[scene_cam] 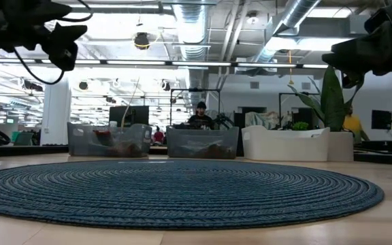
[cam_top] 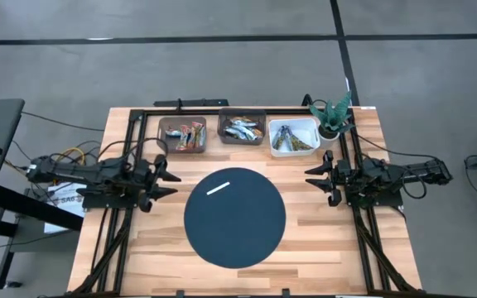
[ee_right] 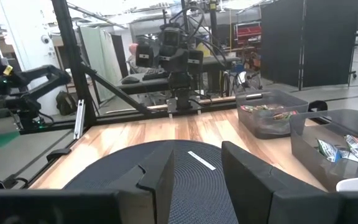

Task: Pick and place Granola Bars by type
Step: Return to Home Position

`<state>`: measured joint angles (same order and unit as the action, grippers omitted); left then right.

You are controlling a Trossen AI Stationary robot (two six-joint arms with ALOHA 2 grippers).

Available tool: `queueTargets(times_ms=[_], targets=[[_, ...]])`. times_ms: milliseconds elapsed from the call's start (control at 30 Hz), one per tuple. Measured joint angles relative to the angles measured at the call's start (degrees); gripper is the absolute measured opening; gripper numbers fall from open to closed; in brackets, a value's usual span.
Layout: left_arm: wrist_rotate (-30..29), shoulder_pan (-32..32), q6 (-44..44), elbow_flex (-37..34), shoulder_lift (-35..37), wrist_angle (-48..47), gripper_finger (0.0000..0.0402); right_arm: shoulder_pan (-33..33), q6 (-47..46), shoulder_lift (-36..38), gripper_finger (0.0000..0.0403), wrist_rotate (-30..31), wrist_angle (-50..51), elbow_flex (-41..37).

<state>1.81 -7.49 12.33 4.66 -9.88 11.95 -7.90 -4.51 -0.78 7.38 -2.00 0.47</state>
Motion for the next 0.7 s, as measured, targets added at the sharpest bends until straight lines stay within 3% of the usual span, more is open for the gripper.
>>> queueTargets(times_ms=[200, 333, 700], targets=[[2.0, 0.0, -2.3, -0.4, 9.2, -9.6, 0.0169, 0.0, 0.0, 0.0, 0.0124, 0.0, 0.0, 0.0], [2.2, 0.0, -3.7, -0.4, 9.6, -11.6, 0.0169, 0.0, 0.0, 0.0, 0.0124, 0.0, 0.0, 0.0], [6.4, 0.0, -3.6, -4.0, 9.6, -1.8, 0.0169, 0.0, 0.0, 0.0, 0.0124, 0.0, 0.0, 0.0]])
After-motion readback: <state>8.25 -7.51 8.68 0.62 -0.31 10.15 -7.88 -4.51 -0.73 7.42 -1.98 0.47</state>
